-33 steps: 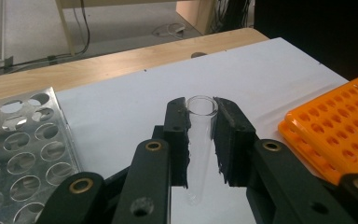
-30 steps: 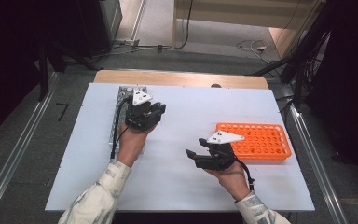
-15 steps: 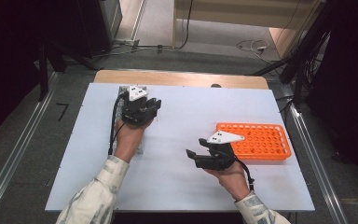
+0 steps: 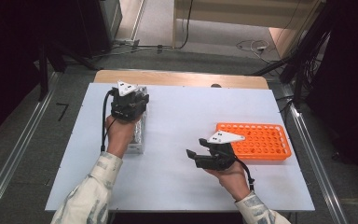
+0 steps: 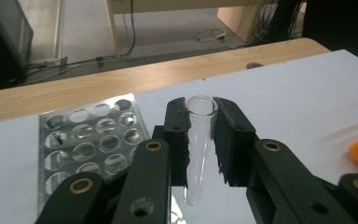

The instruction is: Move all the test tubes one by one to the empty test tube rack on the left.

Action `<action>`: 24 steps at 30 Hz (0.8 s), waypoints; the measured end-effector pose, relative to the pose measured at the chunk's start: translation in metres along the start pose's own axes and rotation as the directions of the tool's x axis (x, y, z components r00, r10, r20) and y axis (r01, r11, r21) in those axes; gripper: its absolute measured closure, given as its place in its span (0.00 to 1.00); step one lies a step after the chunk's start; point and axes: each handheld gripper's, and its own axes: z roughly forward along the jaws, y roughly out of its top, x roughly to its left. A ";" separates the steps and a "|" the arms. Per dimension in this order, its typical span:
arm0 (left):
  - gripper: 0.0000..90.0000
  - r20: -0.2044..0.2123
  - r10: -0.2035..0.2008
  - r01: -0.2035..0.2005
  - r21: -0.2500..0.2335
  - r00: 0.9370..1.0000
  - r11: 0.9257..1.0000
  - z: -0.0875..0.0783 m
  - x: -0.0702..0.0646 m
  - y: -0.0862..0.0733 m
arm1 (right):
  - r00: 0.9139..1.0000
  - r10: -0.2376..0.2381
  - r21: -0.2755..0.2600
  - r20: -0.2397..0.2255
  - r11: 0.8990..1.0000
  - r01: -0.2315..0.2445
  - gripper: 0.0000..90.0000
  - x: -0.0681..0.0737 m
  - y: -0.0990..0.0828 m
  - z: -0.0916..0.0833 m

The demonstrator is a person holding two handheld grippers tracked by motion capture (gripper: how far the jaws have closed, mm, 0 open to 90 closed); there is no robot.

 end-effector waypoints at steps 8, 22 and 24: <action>0.83 -0.034 -0.005 0.005 -0.001 0.999 1.000 -0.001 0.010 0.000 | 1.000 -0.001 0.004 0.000 1.000 0.001 0.37 0.001 0.000 0.001; 0.83 -0.051 -0.001 0.002 0.019 0.999 1.000 0.001 0.014 -0.004 | 1.000 0.003 0.003 0.002 1.000 -0.003 0.37 0.000 -0.001 0.000; 0.83 -0.050 -0.002 0.003 0.018 0.999 1.000 0.001 0.014 -0.004 | 1.000 0.002 0.002 0.002 1.000 -0.002 0.37 0.000 -0.001 0.000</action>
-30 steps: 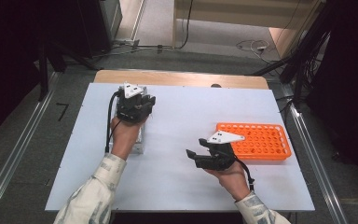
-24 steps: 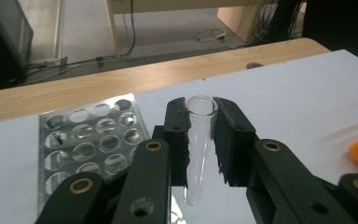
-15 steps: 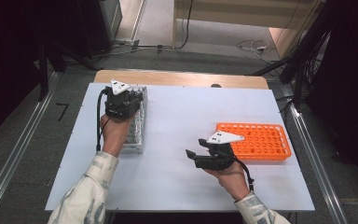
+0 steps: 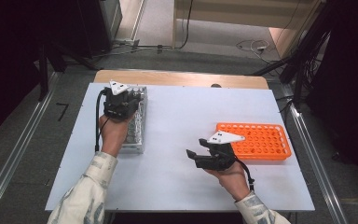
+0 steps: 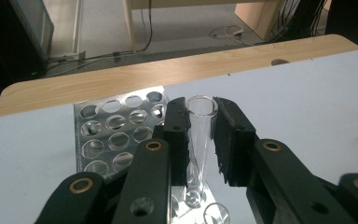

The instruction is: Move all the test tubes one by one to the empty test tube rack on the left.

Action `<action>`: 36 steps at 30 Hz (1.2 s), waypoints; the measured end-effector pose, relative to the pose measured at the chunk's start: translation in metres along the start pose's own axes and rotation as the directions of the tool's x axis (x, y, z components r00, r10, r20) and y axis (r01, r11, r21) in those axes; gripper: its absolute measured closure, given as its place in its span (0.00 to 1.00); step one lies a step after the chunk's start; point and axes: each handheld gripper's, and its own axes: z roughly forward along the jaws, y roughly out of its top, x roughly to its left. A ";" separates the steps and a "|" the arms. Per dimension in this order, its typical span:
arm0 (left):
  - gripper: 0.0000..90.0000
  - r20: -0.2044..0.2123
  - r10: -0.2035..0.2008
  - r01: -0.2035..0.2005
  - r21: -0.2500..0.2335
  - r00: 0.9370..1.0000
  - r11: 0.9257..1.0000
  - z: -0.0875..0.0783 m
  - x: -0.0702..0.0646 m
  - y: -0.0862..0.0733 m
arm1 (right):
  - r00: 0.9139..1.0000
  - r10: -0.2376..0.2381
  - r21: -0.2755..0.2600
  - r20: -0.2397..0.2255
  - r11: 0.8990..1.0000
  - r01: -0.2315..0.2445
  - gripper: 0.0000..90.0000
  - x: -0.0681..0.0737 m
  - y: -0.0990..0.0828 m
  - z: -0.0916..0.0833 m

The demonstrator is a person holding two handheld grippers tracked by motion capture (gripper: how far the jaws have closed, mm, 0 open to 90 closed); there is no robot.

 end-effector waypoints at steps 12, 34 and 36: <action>0.83 -0.006 0.014 -0.014 0.048 1.000 0.999 0.008 -0.001 -0.011 | 1.000 -0.003 0.006 -0.002 1.000 0.003 0.37 0.000 -0.001 0.001; 0.72 0.029 -0.027 0.022 0.175 0.999 0.984 0.014 0.001 -0.017 | 1.000 -0.002 0.010 0.000 1.000 0.002 0.37 0.000 -0.002 0.002; 0.70 0.041 -0.044 0.037 0.167 0.998 0.985 0.012 0.002 -0.016 | 1.000 -0.002 0.010 0.001 1.000 0.002 0.37 -0.001 -0.002 0.002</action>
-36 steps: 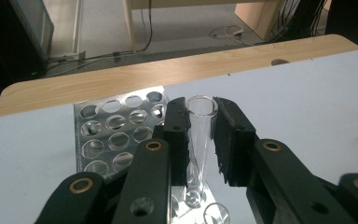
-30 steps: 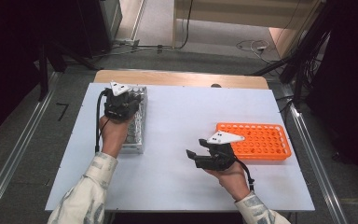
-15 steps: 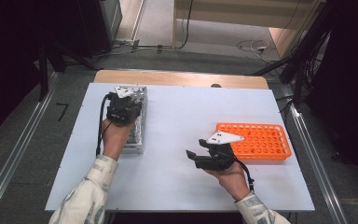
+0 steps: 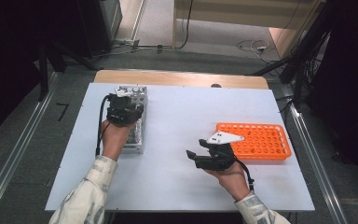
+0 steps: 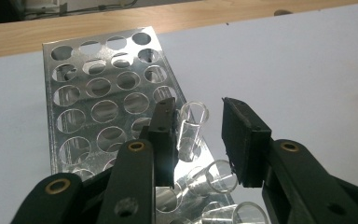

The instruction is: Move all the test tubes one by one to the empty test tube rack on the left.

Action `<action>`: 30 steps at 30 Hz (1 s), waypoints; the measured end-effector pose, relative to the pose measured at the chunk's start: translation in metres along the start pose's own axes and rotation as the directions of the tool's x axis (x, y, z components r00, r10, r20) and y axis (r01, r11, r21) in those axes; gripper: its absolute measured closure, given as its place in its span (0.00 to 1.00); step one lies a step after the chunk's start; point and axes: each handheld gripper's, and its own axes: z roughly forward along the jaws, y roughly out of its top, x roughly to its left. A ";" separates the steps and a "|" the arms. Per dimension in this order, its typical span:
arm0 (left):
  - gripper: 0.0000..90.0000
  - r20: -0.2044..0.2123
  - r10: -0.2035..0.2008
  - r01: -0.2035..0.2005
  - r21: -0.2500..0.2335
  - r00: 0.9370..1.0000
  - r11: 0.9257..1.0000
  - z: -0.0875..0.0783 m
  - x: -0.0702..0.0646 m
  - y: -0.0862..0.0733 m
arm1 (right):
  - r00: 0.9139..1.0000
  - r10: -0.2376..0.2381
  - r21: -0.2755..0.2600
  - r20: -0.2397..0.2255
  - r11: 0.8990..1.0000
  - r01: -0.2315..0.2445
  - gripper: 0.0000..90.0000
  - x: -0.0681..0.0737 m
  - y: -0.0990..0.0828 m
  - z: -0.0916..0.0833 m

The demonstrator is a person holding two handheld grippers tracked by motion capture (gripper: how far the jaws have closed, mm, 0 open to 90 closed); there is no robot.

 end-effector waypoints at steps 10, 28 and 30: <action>0.37 0.024 -0.065 0.067 -0.078 0.998 0.995 -0.019 0.005 -0.003 | 1.000 0.014 0.000 0.015 1.000 -0.014 0.34 -0.005 -0.002 -0.001; 0.25 0.047 -0.036 0.043 -0.150 0.998 0.988 -0.066 0.000 -0.045 | 0.994 0.082 -0.041 0.076 0.996 -0.079 0.29 -0.030 -0.011 -0.017; 0.25 0.046 -0.025 0.031 -0.151 0.999 0.988 -0.071 -0.001 -0.049 | 0.993 0.088 -0.043 0.080 0.995 -0.085 0.29 -0.032 -0.012 -0.019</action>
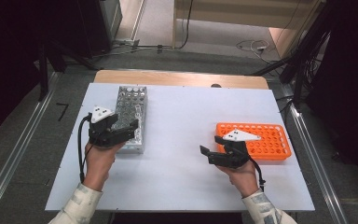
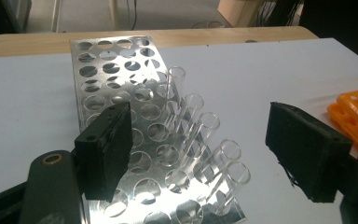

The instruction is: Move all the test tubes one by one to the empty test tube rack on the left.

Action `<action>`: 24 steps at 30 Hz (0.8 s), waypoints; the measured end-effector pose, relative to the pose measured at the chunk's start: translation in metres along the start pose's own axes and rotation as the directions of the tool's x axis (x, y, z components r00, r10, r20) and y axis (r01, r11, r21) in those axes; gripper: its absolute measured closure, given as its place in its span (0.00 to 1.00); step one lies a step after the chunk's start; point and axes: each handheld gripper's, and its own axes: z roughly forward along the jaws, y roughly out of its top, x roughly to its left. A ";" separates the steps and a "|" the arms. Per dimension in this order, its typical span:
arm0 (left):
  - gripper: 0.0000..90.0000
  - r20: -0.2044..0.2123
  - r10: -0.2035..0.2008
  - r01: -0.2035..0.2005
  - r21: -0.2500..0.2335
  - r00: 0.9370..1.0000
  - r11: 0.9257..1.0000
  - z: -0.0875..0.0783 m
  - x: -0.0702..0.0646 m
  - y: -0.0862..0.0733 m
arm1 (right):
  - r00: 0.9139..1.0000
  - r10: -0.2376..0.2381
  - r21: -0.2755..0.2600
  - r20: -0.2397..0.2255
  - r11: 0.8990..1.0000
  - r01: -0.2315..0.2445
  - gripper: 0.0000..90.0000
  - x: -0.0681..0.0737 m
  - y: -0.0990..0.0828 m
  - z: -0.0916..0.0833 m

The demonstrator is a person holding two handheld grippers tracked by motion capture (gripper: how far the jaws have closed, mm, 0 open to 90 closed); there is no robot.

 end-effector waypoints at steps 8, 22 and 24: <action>0.24 -0.007 0.001 -0.001 0.001 1.000 1.000 -0.017 0.004 -0.021 | 1.000 0.017 -0.004 0.017 1.000 -0.017 0.29 -0.004 -0.005 -0.008; 0.19 -0.028 -0.024 0.024 -0.001 0.999 1.000 -0.032 0.013 -0.046 | 0.999 0.009 -0.022 0.045 1.000 -0.008 0.27 -0.010 -0.013 -0.026; 0.19 -0.044 -0.019 0.019 -0.010 0.999 1.000 -0.034 0.016 -0.048 | 0.999 0.013 -0.025 0.046 1.000 -0.012 0.27 -0.011 -0.015 -0.030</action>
